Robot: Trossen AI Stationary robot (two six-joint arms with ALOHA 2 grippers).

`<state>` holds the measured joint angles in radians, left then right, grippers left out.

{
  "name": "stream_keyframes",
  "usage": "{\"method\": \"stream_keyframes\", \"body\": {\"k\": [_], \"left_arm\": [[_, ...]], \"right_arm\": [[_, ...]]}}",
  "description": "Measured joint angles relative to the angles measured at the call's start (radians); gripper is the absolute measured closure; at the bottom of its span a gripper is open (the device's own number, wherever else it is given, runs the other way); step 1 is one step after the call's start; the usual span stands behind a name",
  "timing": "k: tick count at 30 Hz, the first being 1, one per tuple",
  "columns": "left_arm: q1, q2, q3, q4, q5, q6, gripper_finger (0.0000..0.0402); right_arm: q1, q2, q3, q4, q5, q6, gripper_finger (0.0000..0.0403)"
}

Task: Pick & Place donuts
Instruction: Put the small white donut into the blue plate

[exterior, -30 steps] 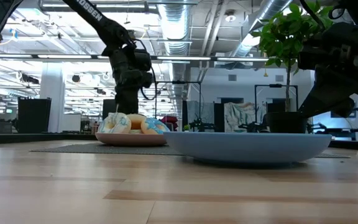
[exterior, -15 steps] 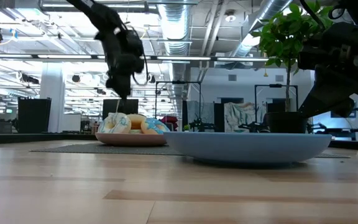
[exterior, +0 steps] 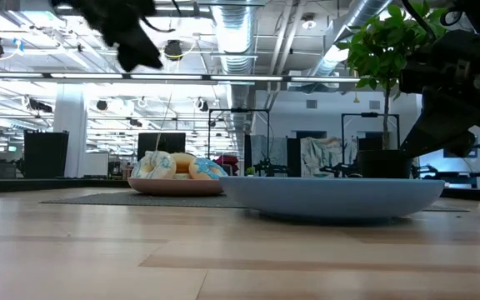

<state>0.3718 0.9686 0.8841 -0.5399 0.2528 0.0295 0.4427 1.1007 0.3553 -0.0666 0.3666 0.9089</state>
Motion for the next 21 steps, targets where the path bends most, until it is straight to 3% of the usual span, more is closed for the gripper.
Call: {"method": "stream_keyframes", "body": {"k": [6,10,16,21], "left_arm": [[-0.278,-0.307,-0.326,0.330,-0.216,-0.094,0.0285],[-0.395,-0.429,-0.503,0.477,-0.316,-0.117,0.0304],[-0.459,-0.493,-0.648,0.595,-0.306,-0.058,0.0330],[-0.465,-0.563,-0.724,0.644,-0.235,-0.012,0.0349]], "right_arm": [[-0.006,0.000,0.000,0.000,0.002,0.000,0.0396],[-0.009,0.000,0.000,0.000,0.002,0.000,0.0396],[-0.020,0.000,0.000,0.000,0.002,0.000,0.0396],[-0.050,0.000,0.000,0.000,0.002,0.000,0.0396]]}}
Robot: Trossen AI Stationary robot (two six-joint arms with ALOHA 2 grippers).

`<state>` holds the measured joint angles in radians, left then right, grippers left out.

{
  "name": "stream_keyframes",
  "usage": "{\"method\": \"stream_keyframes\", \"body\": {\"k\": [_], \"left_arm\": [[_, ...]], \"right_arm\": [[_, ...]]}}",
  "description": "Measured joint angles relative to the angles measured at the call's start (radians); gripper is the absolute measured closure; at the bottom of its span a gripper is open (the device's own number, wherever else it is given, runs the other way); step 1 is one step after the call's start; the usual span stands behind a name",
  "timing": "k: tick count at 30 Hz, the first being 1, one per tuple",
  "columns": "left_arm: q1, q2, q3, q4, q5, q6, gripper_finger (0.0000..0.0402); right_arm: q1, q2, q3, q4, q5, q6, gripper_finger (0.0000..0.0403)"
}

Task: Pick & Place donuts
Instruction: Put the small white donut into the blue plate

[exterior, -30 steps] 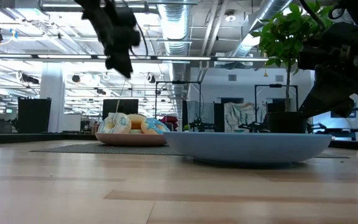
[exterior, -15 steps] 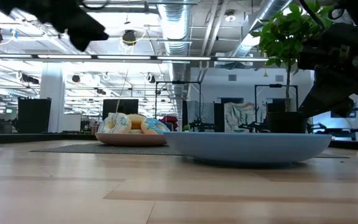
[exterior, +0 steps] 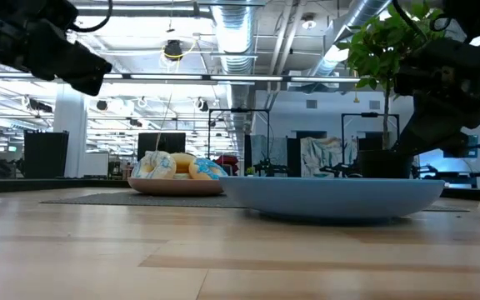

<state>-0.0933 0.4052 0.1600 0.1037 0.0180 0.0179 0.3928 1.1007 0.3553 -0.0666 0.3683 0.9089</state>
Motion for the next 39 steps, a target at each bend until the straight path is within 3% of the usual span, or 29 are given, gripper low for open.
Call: {"method": "stream_keyframes", "body": {"k": [8,16,26,30,33,39], "left_arm": [[0.001,-0.201,-0.097,-0.008,-0.039,-0.001,0.0376],[0.002,-0.403,-0.125,-0.125,-0.057,0.023,0.0388],[0.004,-0.404,-0.126,-0.128,-0.074,0.081,0.0389],[0.006,-0.400,-0.126,-0.128,-0.089,0.037,0.0389],[0.005,-0.396,-0.126,-0.130,-0.072,-0.027,0.0389],[0.005,-0.397,-0.126,-0.130,-0.072,-0.031,0.0389]], "right_arm": [[-0.039,0.000,0.000,0.000,-0.006,0.008,0.0396],[-0.042,0.000,0.000,-0.003,-0.029,0.007,0.0394],[-0.055,0.000,0.000,0.020,-0.003,-0.002,0.0395],[-0.050,0.000,0.012,0.011,-0.003,-0.070,0.0400],[-0.031,0.000,0.073,-0.071,0.010,-0.071,0.0402],[0.053,0.034,0.290,-0.431,0.027,0.041,0.0403]]}}
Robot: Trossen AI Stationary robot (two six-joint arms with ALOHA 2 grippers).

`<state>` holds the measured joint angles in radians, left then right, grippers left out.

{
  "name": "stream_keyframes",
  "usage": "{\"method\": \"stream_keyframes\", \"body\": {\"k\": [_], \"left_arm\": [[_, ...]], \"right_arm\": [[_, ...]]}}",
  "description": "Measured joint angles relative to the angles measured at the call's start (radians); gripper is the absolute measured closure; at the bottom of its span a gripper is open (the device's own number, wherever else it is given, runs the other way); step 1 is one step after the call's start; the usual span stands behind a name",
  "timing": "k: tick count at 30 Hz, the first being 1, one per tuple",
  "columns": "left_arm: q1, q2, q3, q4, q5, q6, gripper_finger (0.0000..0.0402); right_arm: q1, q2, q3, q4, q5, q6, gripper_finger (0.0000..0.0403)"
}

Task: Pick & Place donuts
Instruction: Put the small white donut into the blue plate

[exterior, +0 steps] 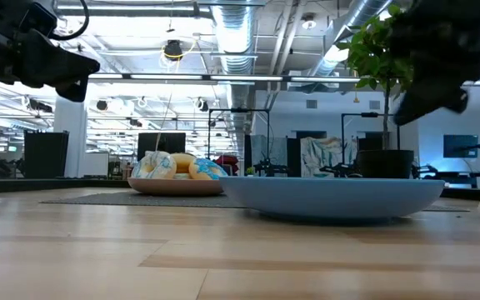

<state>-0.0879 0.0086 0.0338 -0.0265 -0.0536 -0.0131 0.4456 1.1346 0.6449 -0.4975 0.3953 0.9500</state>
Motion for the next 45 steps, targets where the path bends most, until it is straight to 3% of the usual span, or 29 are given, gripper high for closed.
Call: {"method": "stream_keyframes", "body": {"k": [4,10,18,25,31,35,40,45], "left_arm": [[0.000,0.000,0.000,0.000,0.000,0.009,0.0389],[0.000,0.000,0.000,-0.001,0.000,0.017,0.0389],[0.000,0.000,0.000,-0.001,0.001,0.018,0.0389],[0.000,0.000,-0.001,-0.001,0.001,0.013,0.0389],[0.000,0.000,-0.001,-0.001,0.002,0.017,0.0389],[0.000,0.000,-0.001,-0.001,0.002,0.012,0.0389],[0.000,0.000,-0.001,-0.002,0.002,0.016,0.0389],[0.000,0.000,-0.001,-0.002,0.002,0.011,0.0389]], "right_arm": [[0.087,0.104,0.160,-0.285,-0.043,0.195,0.0403],[0.165,0.298,0.340,-0.619,-0.242,0.450,0.0400],[0.197,0.422,0.402,-0.524,-0.324,0.473,0.0337],[0.193,0.510,0.402,-0.473,-0.398,0.411,0.0228],[0.171,0.572,0.402,-0.451,-0.397,0.347,0.0129],[0.152,0.614,0.401,-0.436,-0.397,0.269,0.0084],[0.119,0.663,0.401,-0.430,-0.397,0.200,0.0054],[0.092,0.681,0.404,-0.424,-0.406,0.143,0.0072]]}}
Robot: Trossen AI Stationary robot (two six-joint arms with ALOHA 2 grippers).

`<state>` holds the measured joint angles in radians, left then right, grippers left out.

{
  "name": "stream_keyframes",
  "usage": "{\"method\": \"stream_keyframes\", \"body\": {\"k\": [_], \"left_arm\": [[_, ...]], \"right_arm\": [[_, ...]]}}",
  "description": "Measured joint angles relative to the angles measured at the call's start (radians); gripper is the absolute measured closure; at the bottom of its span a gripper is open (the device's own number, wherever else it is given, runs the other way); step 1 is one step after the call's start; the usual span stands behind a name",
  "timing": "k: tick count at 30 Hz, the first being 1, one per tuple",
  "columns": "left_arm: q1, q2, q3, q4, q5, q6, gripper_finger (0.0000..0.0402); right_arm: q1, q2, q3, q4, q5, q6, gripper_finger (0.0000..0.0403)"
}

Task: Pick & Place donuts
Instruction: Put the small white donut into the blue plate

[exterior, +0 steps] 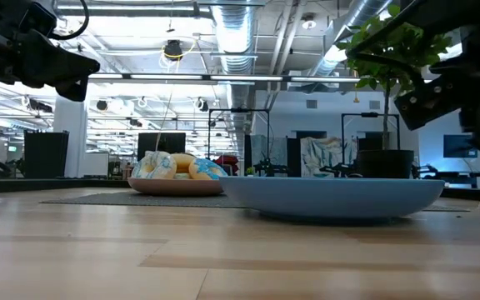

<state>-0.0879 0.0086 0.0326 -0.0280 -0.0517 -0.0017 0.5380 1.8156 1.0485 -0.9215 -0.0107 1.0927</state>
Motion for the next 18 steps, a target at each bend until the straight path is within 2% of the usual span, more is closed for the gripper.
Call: {"method": "stream_keyframes", "body": {"k": [7,18], "left_arm": [[0.000,0.000,0.000,0.000,0.000,-0.001,0.0389],[0.000,0.000,0.000,0.000,0.000,-0.002,0.0389]], "right_arm": [[-0.010,-0.004,-0.002,0.026,-0.007,-0.021,0.0136],[-0.010,-0.003,-0.002,0.031,-0.004,-0.019,0.0209]]}}
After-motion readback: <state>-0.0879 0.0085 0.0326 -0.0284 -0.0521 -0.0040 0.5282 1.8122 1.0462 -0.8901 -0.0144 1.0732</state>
